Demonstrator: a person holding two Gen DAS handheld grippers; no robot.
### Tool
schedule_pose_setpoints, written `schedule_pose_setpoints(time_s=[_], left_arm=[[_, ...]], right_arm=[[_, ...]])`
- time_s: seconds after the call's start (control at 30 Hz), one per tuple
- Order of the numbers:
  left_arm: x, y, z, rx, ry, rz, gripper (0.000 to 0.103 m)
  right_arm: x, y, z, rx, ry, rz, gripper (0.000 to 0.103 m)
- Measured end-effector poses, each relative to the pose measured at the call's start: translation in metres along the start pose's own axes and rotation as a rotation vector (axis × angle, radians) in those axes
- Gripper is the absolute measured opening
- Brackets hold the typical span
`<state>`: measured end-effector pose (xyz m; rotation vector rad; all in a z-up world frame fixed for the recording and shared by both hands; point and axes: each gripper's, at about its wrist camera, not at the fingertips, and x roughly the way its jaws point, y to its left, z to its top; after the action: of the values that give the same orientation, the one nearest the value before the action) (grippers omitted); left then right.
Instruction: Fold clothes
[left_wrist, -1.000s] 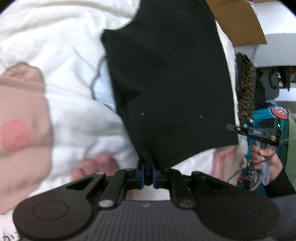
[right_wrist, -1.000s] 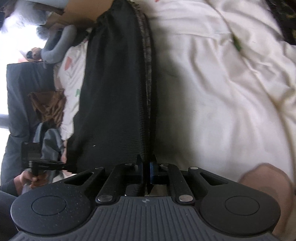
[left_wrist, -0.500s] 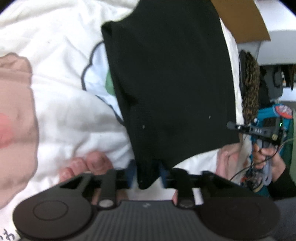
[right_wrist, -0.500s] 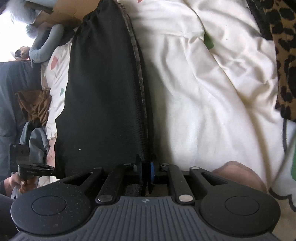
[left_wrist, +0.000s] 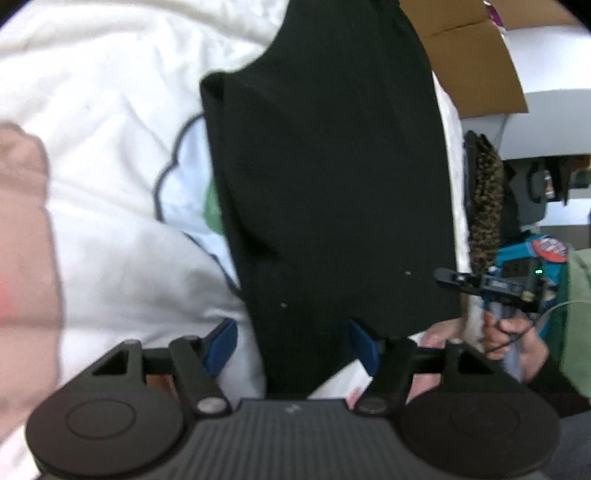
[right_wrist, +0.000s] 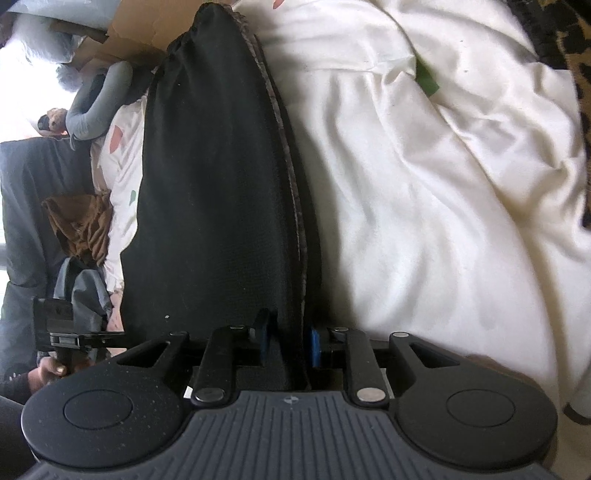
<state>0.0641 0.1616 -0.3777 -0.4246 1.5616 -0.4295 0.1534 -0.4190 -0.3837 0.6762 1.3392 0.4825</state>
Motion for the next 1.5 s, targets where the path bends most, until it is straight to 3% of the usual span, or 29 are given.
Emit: schedule_pose_setpoints(time_s=[0.03,0.1,0.17,0.27,0.47,0.57,0.63,0.7,0.97,1.5], left_arm=[[0.003,0.001,0.000,-0.014,0.013,-0.019,0.053],[0.011,0.003,-0.002,-0.030,0.040,-0.035,0.032],[0.015,0.004,-0.003,-0.040,0.037,-0.043,0.026],[0.015,0.010,-0.002,-0.081,0.022,-0.083,0.025],[0.030,-0.003,0.007,-0.047,0.048,-0.081,0.028],[0.033,-0.009,0.010,-0.036,0.058,-0.049,0.010],[0.031,-0.016,0.011,-0.017,0.062,-0.030,0.008],[0.027,-0.023,0.013,-0.009,0.056,-0.027,0.007],[0.017,-0.036,0.006,-0.034,0.058,-0.052,0.006],[0.009,-0.059,0.000,-0.005,0.102,-0.031,0.005]], right_arm=[[0.002,0.000,0.001,0.001,0.003,0.007,0.026],[0.002,-0.001,0.001,0.006,0.004,0.021,0.026],[0.003,-0.003,0.001,0.012,0.005,0.034,0.025],[0.004,-0.004,0.000,0.013,0.016,0.041,0.022],[0.004,-0.003,-0.003,0.011,0.020,0.037,0.021],[0.005,-0.002,-0.002,0.007,0.026,0.036,0.021],[0.004,0.001,-0.002,-0.004,0.031,0.029,0.011],[0.003,0.002,-0.001,0.021,0.034,0.016,0.007],[-0.007,0.010,-0.008,0.004,0.019,0.000,0.005],[-0.010,0.032,-0.049,-0.005,0.097,0.039,0.005]])
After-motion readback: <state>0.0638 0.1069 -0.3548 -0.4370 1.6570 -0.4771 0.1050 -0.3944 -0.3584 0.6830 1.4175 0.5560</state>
